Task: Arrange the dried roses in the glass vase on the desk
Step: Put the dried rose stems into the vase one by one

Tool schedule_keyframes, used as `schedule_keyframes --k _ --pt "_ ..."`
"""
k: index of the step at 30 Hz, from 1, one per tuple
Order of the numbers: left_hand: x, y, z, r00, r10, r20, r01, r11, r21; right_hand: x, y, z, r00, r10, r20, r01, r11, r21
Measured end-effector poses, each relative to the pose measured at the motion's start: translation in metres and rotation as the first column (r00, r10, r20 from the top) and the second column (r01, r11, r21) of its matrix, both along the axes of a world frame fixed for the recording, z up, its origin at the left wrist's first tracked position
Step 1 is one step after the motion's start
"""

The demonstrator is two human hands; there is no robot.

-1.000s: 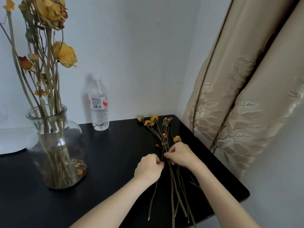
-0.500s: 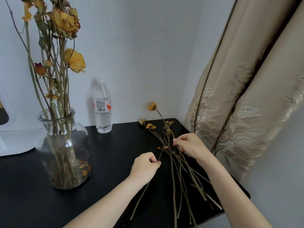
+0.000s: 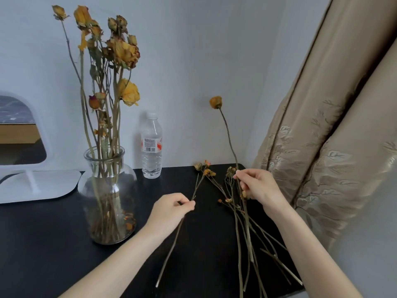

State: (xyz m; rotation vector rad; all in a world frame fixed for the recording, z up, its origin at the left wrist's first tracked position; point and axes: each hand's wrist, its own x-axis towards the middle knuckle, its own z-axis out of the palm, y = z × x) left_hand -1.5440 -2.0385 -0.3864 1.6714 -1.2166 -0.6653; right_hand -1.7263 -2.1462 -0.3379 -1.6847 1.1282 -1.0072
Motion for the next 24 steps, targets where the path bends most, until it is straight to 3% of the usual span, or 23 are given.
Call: schedule_keyframes --k 8,14,18,24 --pt "0.036 0.054 0.048 0.998 0.040 0.048 -0.029 0.976 -0.215 0.051 0.031 0.035 0.978 0.106 0.179 -0.089 0.991 -0.101" --pt "0.057 0.104 0.091 0.999 0.015 -0.032 -0.025 0.936 -0.351 0.089 0.059 0.069 0.941 0.168 0.294 -0.109 0.973 -0.205" --pt "0.075 0.127 0.121 0.993 0.029 -0.116 -0.082 0.872 -0.483 0.112 0.075 0.087 0.904 0.219 0.366 -0.129 0.958 -0.255" --pt "0.108 0.122 0.165 0.978 0.188 -0.095 -0.206 0.755 -0.622 0.137 0.088 0.099 0.900 0.271 0.341 -0.173 0.941 -0.290"
